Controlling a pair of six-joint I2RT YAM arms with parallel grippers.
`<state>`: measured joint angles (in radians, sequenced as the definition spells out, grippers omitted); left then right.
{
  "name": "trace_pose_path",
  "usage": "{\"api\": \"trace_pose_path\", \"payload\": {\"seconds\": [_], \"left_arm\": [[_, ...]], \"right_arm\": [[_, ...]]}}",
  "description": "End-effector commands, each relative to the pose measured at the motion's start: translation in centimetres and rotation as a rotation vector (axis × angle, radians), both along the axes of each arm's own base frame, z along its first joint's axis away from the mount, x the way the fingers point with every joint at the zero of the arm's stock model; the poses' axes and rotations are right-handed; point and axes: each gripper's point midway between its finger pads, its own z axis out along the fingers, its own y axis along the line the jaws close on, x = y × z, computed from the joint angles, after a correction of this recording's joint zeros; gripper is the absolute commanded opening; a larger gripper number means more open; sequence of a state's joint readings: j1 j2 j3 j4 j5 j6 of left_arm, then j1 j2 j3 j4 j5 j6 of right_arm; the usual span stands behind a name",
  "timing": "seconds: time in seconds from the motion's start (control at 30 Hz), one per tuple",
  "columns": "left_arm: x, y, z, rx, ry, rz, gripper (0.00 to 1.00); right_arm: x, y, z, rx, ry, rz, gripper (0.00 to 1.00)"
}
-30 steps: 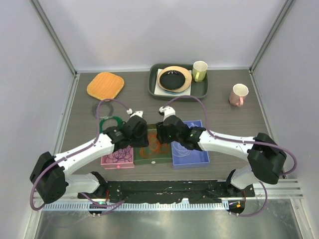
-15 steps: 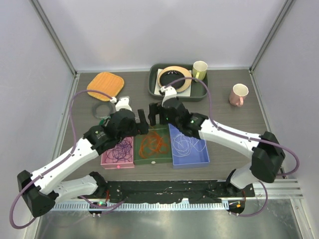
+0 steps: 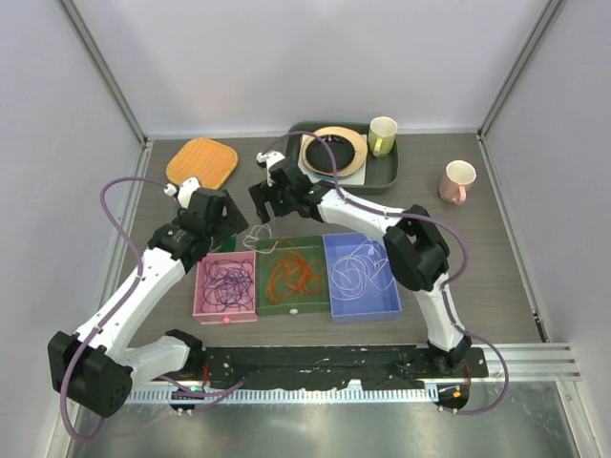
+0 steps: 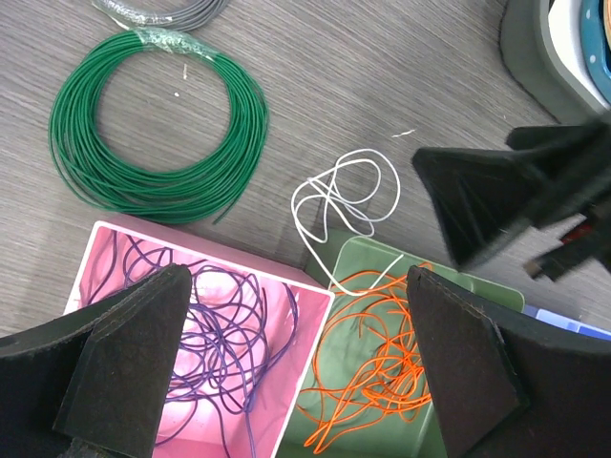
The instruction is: Untangle the cables
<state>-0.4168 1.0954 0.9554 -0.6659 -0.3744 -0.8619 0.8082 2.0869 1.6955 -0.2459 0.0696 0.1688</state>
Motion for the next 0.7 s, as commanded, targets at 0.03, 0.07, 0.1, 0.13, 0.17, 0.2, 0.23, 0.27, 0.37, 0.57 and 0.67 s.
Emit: {"api": "trace_pose_path", "payload": {"seconds": [0.03,0.07,0.1,0.13,0.17,0.2,0.23,0.27,0.37,0.57,0.67], "left_arm": [[0.4,1.4,-0.2,0.028,-0.003,0.067,1.0],[0.3,1.6,-0.4,0.034,0.002,0.071,1.0],[0.3,1.7,-0.5,0.037,0.004,0.073,1.0],[0.3,1.8,-0.7,0.038,0.006,0.079,1.0],[0.4,1.8,-0.7,0.037,0.009,0.076,1.0],[0.4,1.7,-0.9,0.037,0.013,0.07,1.0],[0.4,1.6,-0.9,0.029,0.016,0.062,1.0],[0.5,1.5,-1.0,0.024,0.018,0.06,1.0],[0.7,1.4,-1.1,0.016,0.02,0.054,1.0],[0.7,1.2,-1.3,0.001,0.028,0.049,1.0],[0.7,1.2,-1.2,-0.002,0.027,0.051,1.0]], "right_arm": [[-0.2,1.8,-2.0,-0.041,0.068,0.106,0.94],[-0.6,2.1,-2.3,-0.033,0.085,0.13,0.94],[-0.9,2.3,-2.9,-0.038,0.097,0.15,0.94],[-1.3,2.5,-3.8,-0.038,0.119,0.173,0.92],[-1.9,2.9,-4.1,-0.029,0.138,0.206,0.91],[-2.1,3.0,-4.5,-0.027,0.149,0.219,0.9],[-2.3,3.1,-5.1,-0.03,0.164,0.226,0.89],[-2.3,3.1,-5.5,-0.03,0.175,0.221,0.89],[-2.5,3.1,-6.7,-0.04,0.202,0.219,0.86],[-2.1,3.5,-7.8,-0.044,0.224,0.202,0.67],[-0.8,3.9,-6.8,-0.03,0.173,0.18,0.32]]}}
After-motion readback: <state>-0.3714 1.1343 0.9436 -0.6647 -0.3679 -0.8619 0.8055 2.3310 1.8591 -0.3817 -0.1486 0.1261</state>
